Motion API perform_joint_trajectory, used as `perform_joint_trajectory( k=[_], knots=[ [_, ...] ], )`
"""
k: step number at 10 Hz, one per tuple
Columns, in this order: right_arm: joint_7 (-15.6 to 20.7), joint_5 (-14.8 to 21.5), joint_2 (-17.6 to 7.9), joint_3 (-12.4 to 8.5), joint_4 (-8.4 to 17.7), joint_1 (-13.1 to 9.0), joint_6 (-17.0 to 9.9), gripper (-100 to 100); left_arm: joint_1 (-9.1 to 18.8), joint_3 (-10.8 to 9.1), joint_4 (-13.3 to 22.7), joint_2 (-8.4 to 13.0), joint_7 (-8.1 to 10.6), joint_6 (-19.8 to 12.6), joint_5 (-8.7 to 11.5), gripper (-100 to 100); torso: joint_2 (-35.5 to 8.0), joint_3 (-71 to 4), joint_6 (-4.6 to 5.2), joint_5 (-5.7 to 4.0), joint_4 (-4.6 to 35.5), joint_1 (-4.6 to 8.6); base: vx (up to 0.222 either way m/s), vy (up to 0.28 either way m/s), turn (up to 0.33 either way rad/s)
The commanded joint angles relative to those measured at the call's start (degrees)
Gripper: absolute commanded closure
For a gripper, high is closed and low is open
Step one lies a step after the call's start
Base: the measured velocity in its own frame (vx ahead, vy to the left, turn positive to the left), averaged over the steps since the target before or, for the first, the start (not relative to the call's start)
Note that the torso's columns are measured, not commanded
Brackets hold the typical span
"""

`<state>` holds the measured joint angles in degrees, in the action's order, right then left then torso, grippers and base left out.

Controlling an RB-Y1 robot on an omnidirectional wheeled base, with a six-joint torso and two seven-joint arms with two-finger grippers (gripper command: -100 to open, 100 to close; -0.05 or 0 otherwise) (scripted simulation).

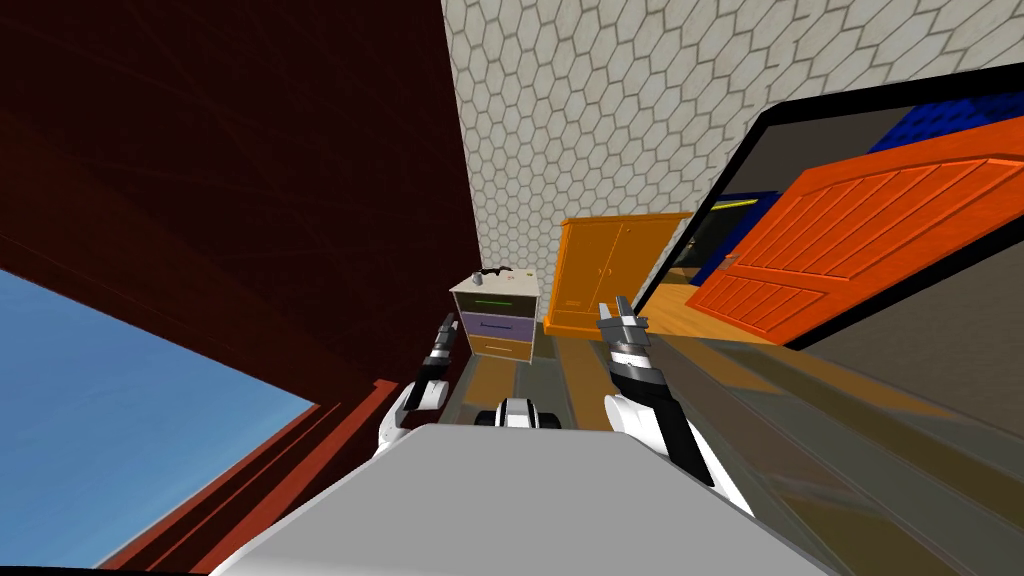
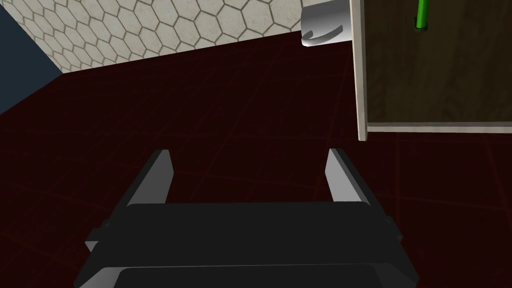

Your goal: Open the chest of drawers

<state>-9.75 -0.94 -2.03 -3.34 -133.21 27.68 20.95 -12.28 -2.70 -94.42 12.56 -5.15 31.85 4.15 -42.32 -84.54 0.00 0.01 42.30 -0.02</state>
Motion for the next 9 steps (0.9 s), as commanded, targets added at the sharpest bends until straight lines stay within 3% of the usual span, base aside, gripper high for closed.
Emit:
perform_joint_trajectory(
  k=[1,9],
  knots=[
    [0.0,0.0,0.0,0.0,0.0,0.0,0.0,0,2.13,-0.05,4.25,0.3,0.41,0.0,-0.15,-100,-0.05,0.02,-0.02,-0.01,0.01,0.02,0.064,0.002,-0.048],
    [0.0,0.0,0.0,0.0,0.0,0.0,0.0,0,8.51,-0.14,17.03,1.81,1.6,0.3,-0.63,-100,0.1,-0.07,-0.01,-0.01,-0.03,0.05,0.078,0.0,-0.051]
  ],
)
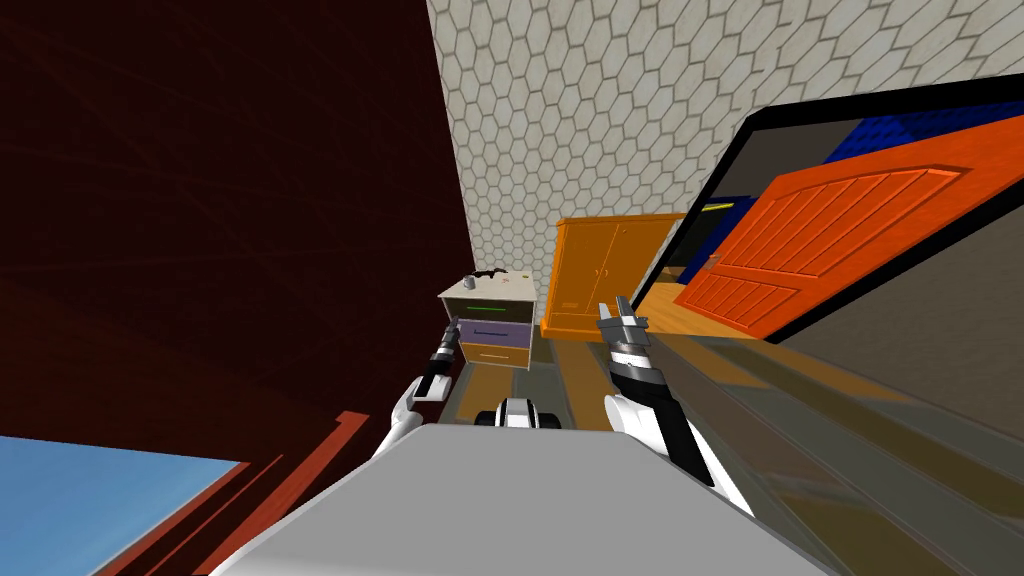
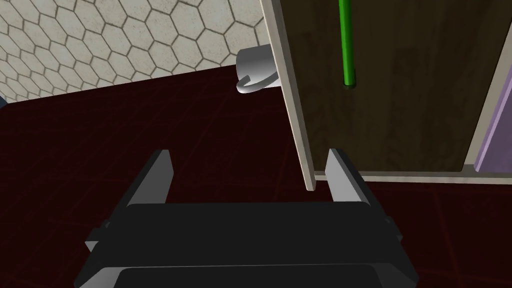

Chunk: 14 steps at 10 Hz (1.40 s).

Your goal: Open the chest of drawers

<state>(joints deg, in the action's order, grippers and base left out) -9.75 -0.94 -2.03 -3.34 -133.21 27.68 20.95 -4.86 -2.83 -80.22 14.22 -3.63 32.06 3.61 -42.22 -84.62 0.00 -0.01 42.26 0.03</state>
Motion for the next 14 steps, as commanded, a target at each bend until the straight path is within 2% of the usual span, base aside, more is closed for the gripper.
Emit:
perform_joint_trajectory(
  k=[1,2,4,5,9,14],
  knots=[
    [0.0,0.0,0.0,0.0,0.0,0.0,0.0,0,2.3,-0.02,4.9,0.55,0.3,0.14,-0.18,-100,-0.08,0.05,-0.01,0.01,0.01,-0.04,0.073,0.005,-0.041],
    [0.0,0.0,0.0,0.0,0.0,0.0,0.0,0,2.3,-0.02,5.19,0.55,0.3,0.14,-0.18,-100,-0.11,0.07,0.01,0.01,0.04,-0.05,0.053,0.005,-0.028],
    [0.0,0.0,0.0,0.0,0.0,-0.01,0.0,0,4.55,-0.06,8.95,1.49,0.72,0.24,-0.35,-100,-0.13,0.09,0.01,0.01,0.04,-0.03,0.066,0.001,-0.058],
    [0.0,0.0,0.0,0.0,0.0,0.0,0.0,0,4.55,-0.06,9.62,1.49,0.72,0.24,-0.35,-100,-0.01,0.02,0.01,0.0,0.01,0.0,0.068,0.001,-0.024],
    [0.0,0.0,0.0,0.0,0.0,0.0,0.0,0,8.37,-0.11,17.17,3.72,1.43,0.39,-0.64,-100,-0.01,0.01,0.0,0.01,0.0,-0.04,0.079,0.003,-0.052],
    [0.0,0.0,0.0,0.0,0.0,0.0,0.0,0,11.81,-0.16,23.89,7.11,2.07,0.54,-0.9,-100,-0.11,0.07,0.01,-0.01,0.03,0.02,0.065,0.004,-0.039]
  ],
)
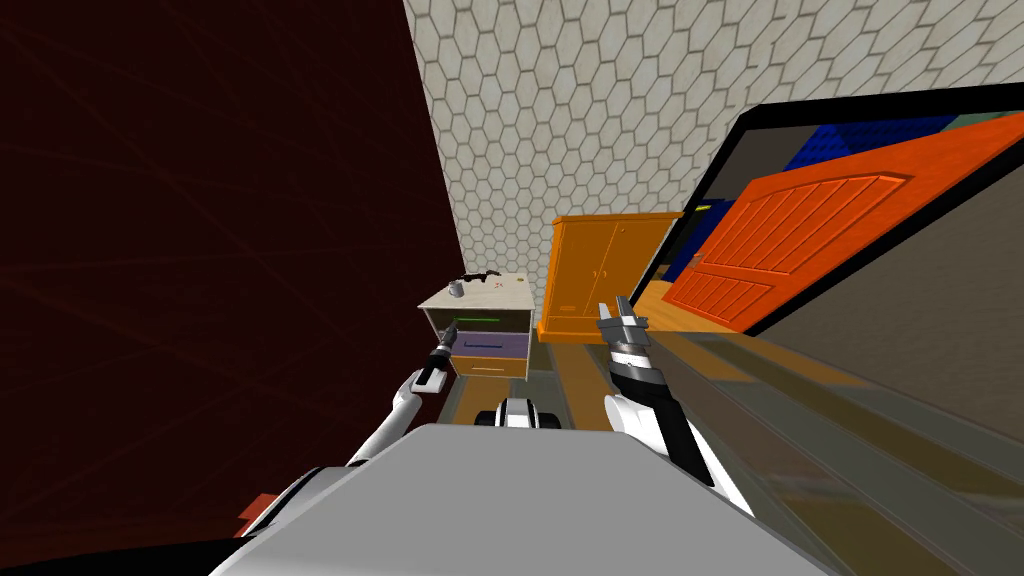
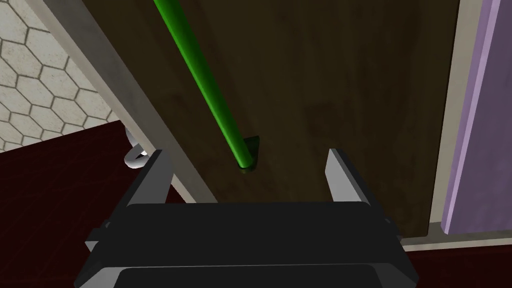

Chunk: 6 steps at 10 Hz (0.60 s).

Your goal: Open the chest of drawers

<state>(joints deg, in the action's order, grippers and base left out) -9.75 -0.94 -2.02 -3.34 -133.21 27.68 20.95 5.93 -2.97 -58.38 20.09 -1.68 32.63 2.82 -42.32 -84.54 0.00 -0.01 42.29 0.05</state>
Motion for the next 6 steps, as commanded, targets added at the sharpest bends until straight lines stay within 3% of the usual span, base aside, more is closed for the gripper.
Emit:
perform_joint_trajectory(
  k=[1,3,4,6],
  knots=[
    [0.0,0.0,0.0,0.0,0.0,0.0,0.0,0,1.44,-0.02,2.88,1.85,0.2,0.01,-0.14,-100,0.01,-0.01,-0.01,0.01,0.0,-0.04,0.049,-0.001,-0.037],
    [0.0,0.0,0.0,0.0,0.0,0.0,0.0,0,1.07,-0.02,2.51,1.39,0.09,0.27,-0.14,-100,-0.06,0.03,-0.01,0.02,0.01,-0.06,0.013,0.0,-0.003],
    [0.0,0.0,0.0,0.0,0.0,-0.01,0.0,0,1.06,-0.02,2.49,1.38,0.09,0.26,-0.14,100,-0.07,0.04,0.0,0.02,0.02,-0.06,0.0,0.0,0.0],
    [0.0,0.0,0.0,0.0,0.0,-0.02,0.0,0,0.91,0.34,1.92,1.91,0.64,-0.09,-0.11,100,-0.32,0.18,-0.02,0.02,0.07,-0.07,-0.159,0.008,0.031]
  ],
)
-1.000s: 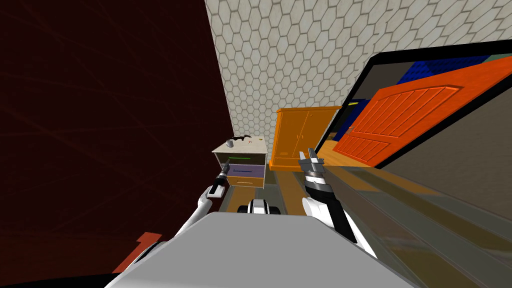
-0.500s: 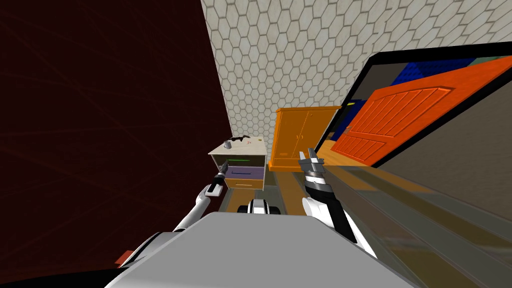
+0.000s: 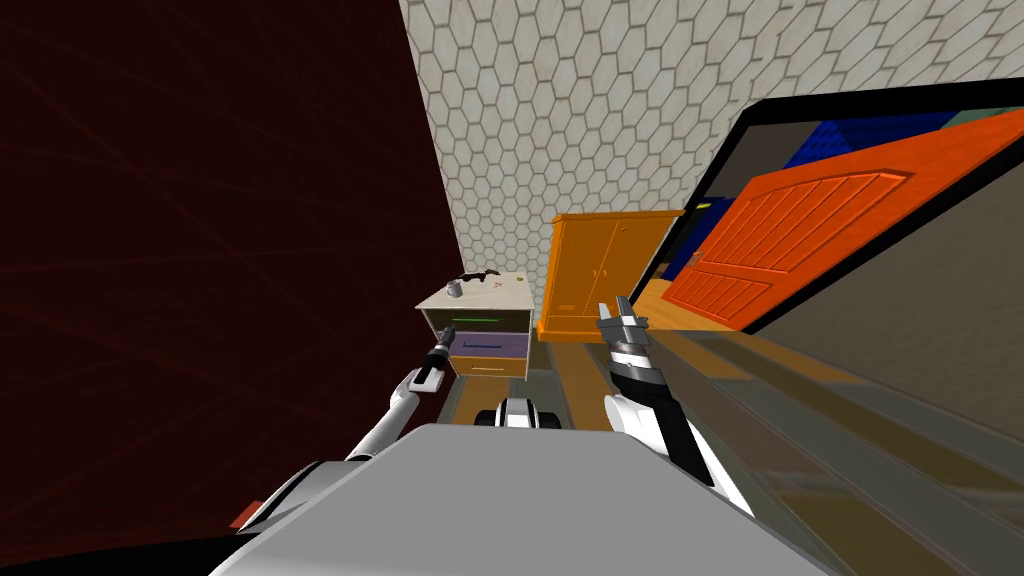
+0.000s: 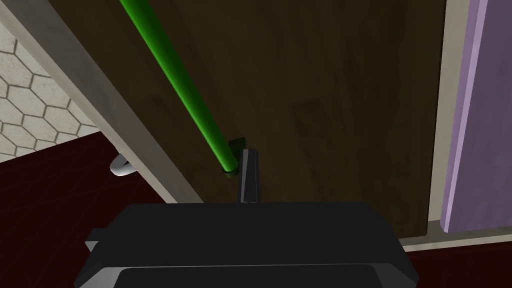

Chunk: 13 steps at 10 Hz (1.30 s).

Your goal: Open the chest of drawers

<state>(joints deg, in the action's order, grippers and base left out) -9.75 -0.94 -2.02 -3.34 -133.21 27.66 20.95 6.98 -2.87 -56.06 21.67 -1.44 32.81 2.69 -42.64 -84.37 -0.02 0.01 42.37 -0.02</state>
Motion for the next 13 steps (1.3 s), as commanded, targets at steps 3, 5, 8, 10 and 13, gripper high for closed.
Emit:
perform_joint_trajectory(
  k=[3,5,8,10,13],
  knots=[
    [0.0,0.0,0.0,0.01,0.01,-0.01,0.0,0,-0.22,0.43,-0.71,0.6,0.65,-0.46,0.02,100,0.3,-0.15,0.02,-0.04,-0.05,0.1,-0.169,-0.024,0.02],
    [0.0,0.0,0.0,0.0,0.0,0.03,0.0,0,1.16,0.16,-0.57,1.44,1.01,-2.47,0.11,-100,1.18,-0.69,0.05,0.01,-0.3,-0.04,0.12,-0.003,-0.053],
    [0.0,0.0,0.0,-0.01,-0.01,0.04,0.01,0,2.24,0.02,0.22,1.83,1.14,-3.08,0.14,-100,0.39,-0.22,0.01,0.0,-0.09,0.0,0.134,0.007,-0.027],
    [0.0,0.0,0.0,0.0,0.0,0.03,0.0,0,3.29,-0.19,0.02,2.54,1.54,-4.57,0.31,-100,0.13,-0.03,0.03,-0.03,0.01,0.06,0.104,-0.003,-0.04],
    [0.0,0.0,0.0,0.0,0.0,0.01,0.0,0,3.19,-0.17,0.04,2.47,1.5,-4.44,0.3,100,0.14,-0.06,0.01,0.0,-0.02,0.0,-0.002,-0.001,0.011]
  ],
)
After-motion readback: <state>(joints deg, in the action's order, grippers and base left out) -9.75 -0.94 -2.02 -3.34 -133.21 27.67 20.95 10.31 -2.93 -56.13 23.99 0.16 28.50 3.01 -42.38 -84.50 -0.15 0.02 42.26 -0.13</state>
